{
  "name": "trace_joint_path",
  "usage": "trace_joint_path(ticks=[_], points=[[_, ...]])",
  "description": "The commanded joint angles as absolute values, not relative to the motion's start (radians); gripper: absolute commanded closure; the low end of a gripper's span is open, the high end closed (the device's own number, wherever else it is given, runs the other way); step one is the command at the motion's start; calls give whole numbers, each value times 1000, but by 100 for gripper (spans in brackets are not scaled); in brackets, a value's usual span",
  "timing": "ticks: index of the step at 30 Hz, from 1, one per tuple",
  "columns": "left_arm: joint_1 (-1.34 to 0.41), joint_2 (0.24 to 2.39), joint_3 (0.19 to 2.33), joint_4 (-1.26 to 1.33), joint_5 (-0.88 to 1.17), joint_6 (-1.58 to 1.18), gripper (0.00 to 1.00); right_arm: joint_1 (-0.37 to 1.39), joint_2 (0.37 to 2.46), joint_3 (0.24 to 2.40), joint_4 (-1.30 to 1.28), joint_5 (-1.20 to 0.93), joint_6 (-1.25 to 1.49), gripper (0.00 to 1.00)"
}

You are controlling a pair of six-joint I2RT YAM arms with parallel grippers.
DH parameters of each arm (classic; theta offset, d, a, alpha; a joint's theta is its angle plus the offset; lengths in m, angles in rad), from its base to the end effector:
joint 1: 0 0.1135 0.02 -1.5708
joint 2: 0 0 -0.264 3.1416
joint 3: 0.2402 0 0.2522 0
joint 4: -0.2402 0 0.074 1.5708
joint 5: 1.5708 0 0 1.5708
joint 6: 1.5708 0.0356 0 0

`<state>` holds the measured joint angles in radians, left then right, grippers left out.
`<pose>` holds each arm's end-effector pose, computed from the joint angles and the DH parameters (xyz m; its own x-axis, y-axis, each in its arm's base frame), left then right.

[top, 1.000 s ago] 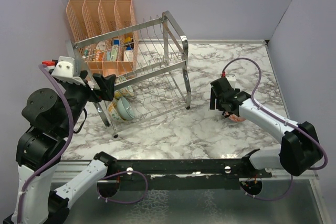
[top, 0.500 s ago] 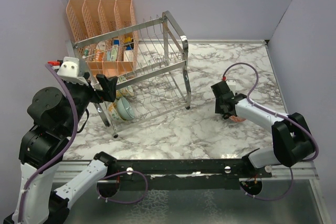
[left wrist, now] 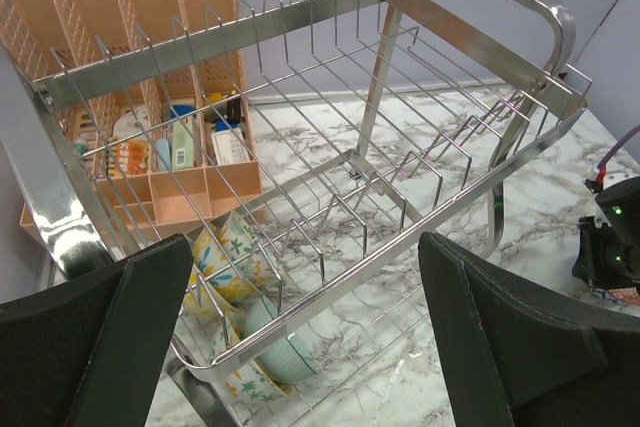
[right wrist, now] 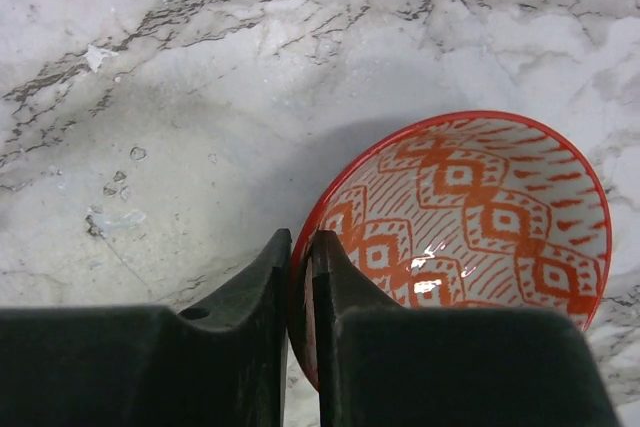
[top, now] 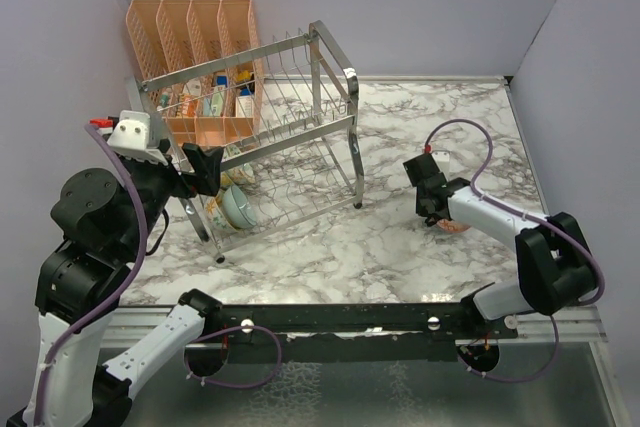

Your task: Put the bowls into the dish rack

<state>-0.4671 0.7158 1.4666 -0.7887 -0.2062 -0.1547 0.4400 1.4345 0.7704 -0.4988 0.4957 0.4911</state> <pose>0.0638 -0.0240 0.4936 -0.0732 -0.1320 -0.9885 0.2498 0.9572 -0.1463 0.2386 0.0936 0.1746 -0.8286 0.0684 -0.5557 0.2118 0.9571 -0.1979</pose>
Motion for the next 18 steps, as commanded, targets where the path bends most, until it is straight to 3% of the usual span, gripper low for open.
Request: trace_joint_path(ticks=[1,8,18], points=[[-471,702,1475,-794,-219,-149,1,427,1448,779,-471,500,483,98],[-471,700,1485,-794,-225,-151,1,426,1372,812,-476,357,435,99],[-471,721,1517,-771,-209,-168,1,428,1022,882,-687,8,443,99]])
